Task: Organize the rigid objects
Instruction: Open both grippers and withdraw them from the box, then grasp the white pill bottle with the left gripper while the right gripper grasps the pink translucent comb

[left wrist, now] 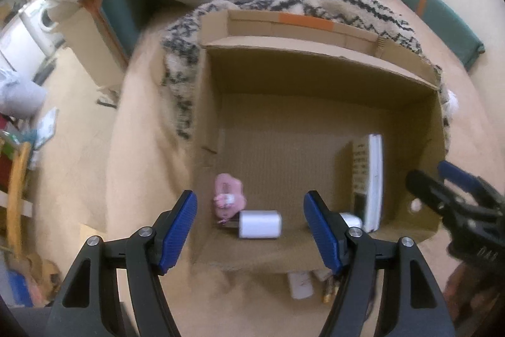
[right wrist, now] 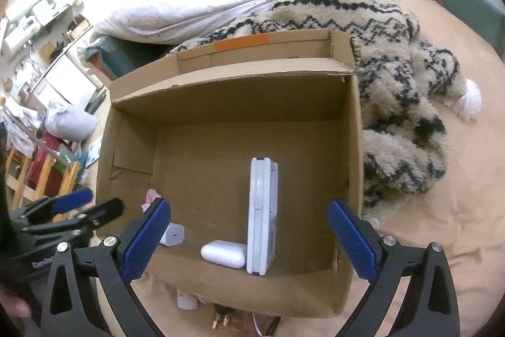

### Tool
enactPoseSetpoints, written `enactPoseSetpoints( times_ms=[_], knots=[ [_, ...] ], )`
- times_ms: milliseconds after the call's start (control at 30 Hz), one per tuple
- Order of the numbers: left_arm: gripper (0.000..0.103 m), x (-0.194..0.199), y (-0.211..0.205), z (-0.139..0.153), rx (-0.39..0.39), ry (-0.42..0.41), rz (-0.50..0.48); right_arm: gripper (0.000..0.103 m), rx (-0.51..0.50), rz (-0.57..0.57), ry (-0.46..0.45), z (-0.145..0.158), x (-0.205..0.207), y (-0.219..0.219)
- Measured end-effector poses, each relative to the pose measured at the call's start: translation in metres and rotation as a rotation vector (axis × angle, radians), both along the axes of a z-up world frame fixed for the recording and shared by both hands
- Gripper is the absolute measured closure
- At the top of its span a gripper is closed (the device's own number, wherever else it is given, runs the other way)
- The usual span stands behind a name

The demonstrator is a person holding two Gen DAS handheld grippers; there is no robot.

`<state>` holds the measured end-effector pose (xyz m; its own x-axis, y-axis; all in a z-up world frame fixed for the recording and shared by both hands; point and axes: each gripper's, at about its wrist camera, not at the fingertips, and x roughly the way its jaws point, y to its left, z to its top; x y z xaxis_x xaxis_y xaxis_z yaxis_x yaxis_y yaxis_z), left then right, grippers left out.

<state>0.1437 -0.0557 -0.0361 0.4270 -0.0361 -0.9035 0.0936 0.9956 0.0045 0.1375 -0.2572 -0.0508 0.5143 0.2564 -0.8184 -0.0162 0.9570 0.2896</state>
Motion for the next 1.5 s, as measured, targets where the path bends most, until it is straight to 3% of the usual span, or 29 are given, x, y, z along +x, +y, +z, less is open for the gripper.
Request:
enactPoseSetpoints(
  times_ms=[200,367,600,833,1167,1333,1500],
  knots=[
    [0.036,-0.017,0.02,0.009,-0.011,0.007,0.036,0.0,0.0,-0.015,-0.011,0.011,-0.021,-0.004],
    [0.036,-0.034,0.03,0.014,0.025,-0.008,0.033,0.0,-0.019,-0.023,-0.028,0.021,-0.042,-0.01],
    [0.036,-0.054,0.045,0.01,0.019,0.009,0.059,0.0,0.043,-0.067,0.006,0.017,-0.069,-0.02],
    [0.036,-0.065,0.055,-0.011,0.016,0.049,0.099,0.0,0.077,-0.07,0.058,0.006,-0.089,-0.015],
    [0.036,-0.062,0.052,-0.035,0.019,0.113,0.112,0.0,0.105,-0.115,0.218,-0.026,-0.085,-0.018],
    [0.036,-0.059,0.04,-0.05,0.013,0.161,0.089,0.0,0.137,-0.115,0.229,-0.029,-0.083,-0.018],
    [0.036,-0.056,0.005,-0.077,-0.034,0.262,0.041,0.0,0.151,-0.117,0.226,-0.028,-0.081,-0.022]
  ],
)
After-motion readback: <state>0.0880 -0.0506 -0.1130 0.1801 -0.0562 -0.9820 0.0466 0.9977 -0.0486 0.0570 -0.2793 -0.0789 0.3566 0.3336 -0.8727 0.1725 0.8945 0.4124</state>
